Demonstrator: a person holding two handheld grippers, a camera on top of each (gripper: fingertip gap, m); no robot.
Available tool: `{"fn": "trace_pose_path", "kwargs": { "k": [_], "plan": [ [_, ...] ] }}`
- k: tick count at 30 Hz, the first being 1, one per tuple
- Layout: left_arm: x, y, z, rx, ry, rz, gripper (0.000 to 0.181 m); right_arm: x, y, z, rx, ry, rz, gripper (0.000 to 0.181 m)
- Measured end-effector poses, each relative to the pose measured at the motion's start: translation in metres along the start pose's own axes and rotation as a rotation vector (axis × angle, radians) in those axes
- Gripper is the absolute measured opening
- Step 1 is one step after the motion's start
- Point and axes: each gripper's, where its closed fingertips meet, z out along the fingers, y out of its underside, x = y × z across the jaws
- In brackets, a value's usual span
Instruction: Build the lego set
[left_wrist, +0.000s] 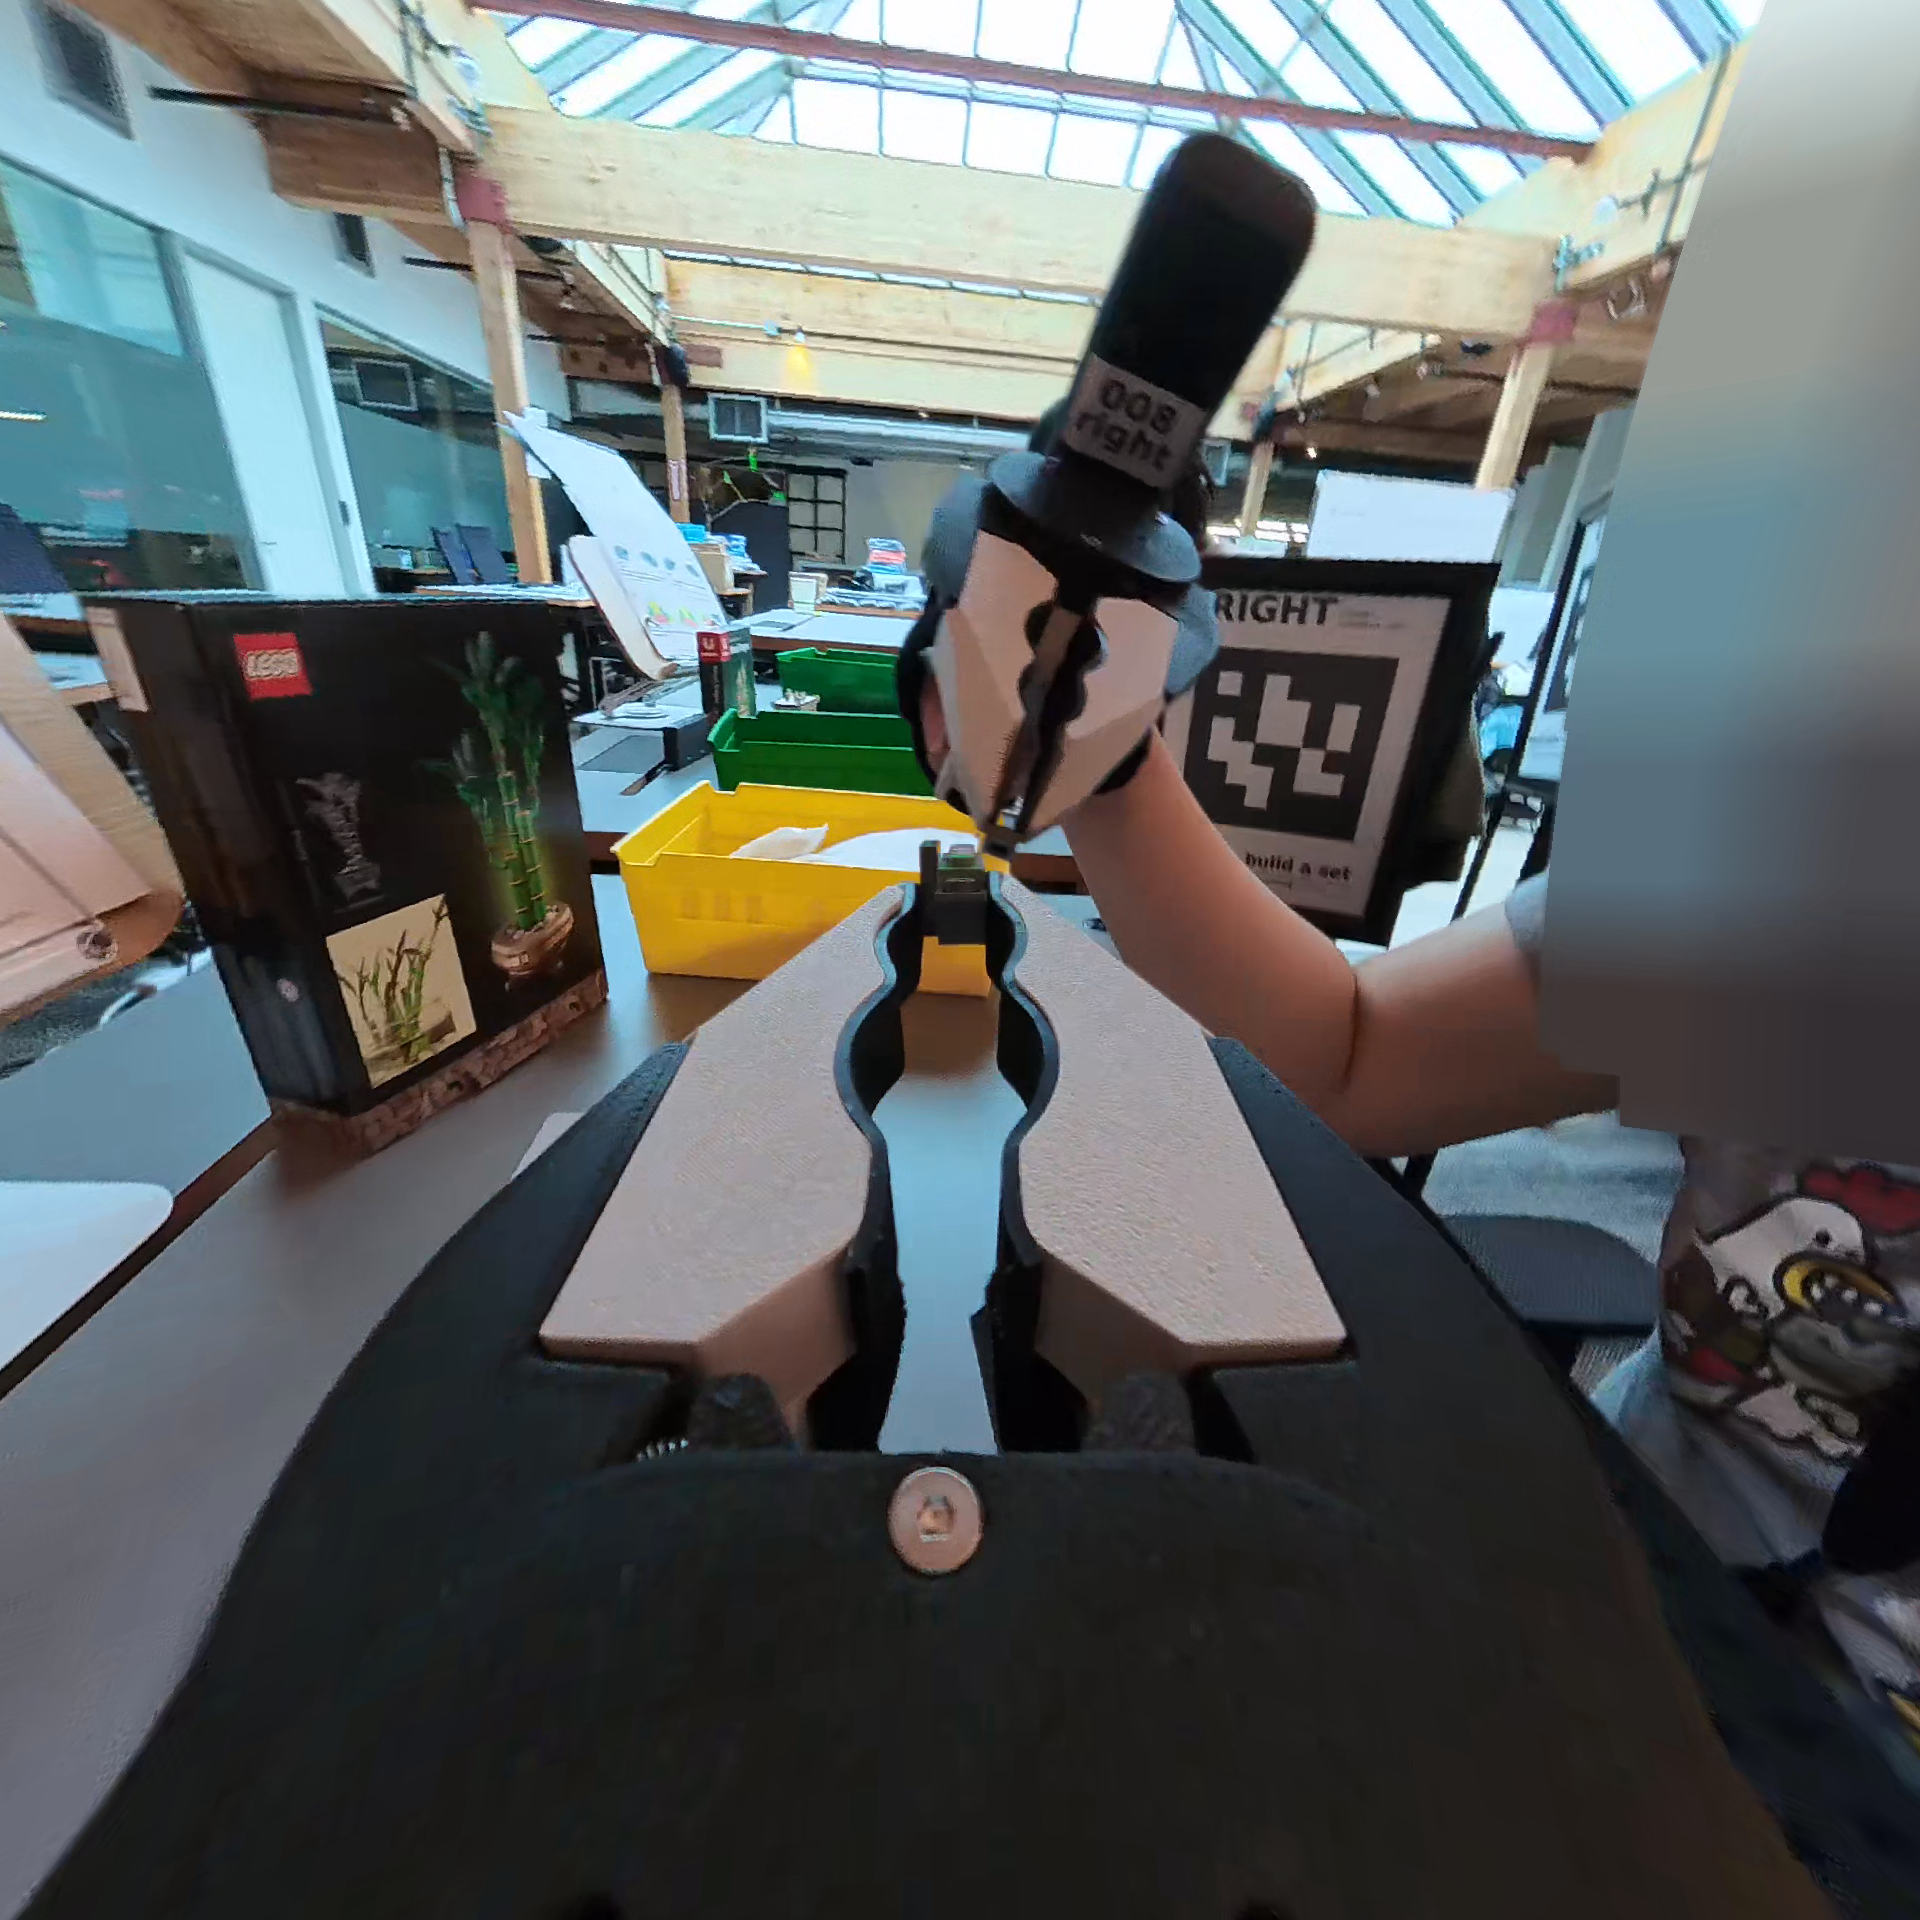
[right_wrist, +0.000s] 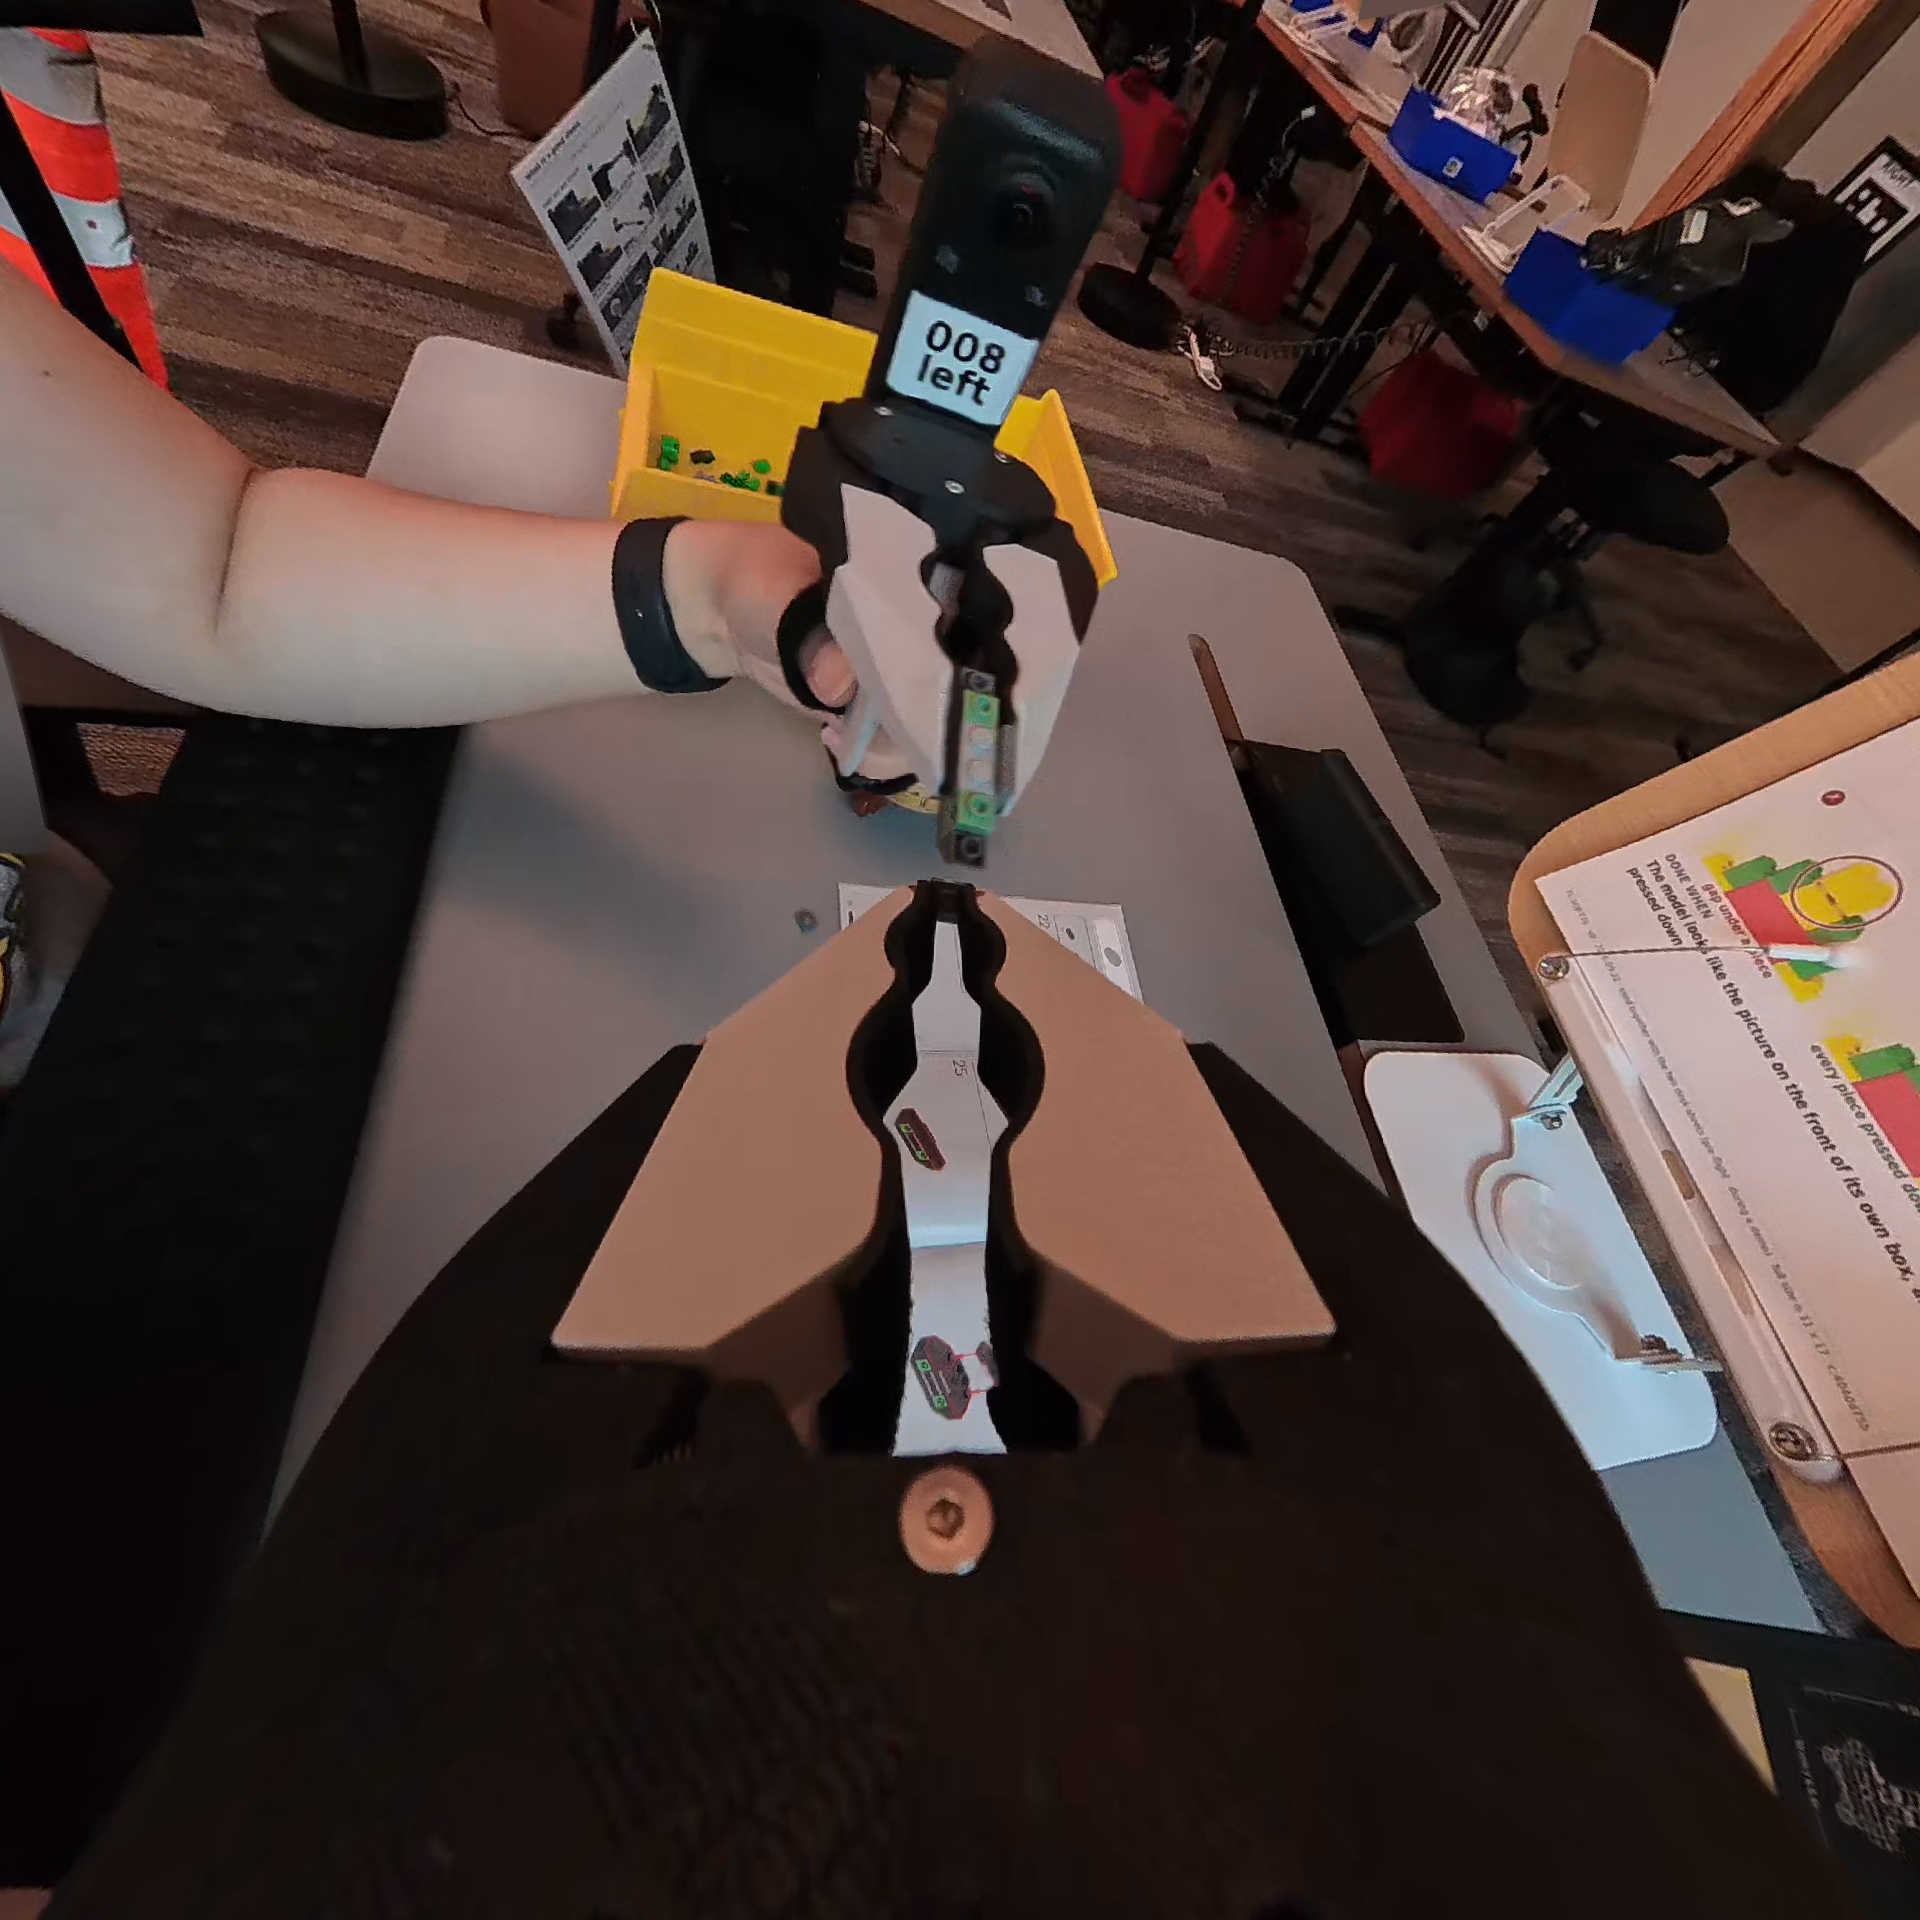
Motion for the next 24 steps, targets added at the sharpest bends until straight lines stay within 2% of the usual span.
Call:
{"fn": "trace_pose_path", "kwargs": {
  "k": [4,24],
  "plan": [
    [0.010,0.000,0.007,0.010,0.026,0.065,0.009,-0.003,-0.002,-0.003,0.005,-0.017,0.011,0.003],
    [0.013,0.008,0.014,-0.057,0.023,0.083,0.009,-0.007,0.001,0.000,-0.040,-0.047,0.081,0.003]
  ]
}}
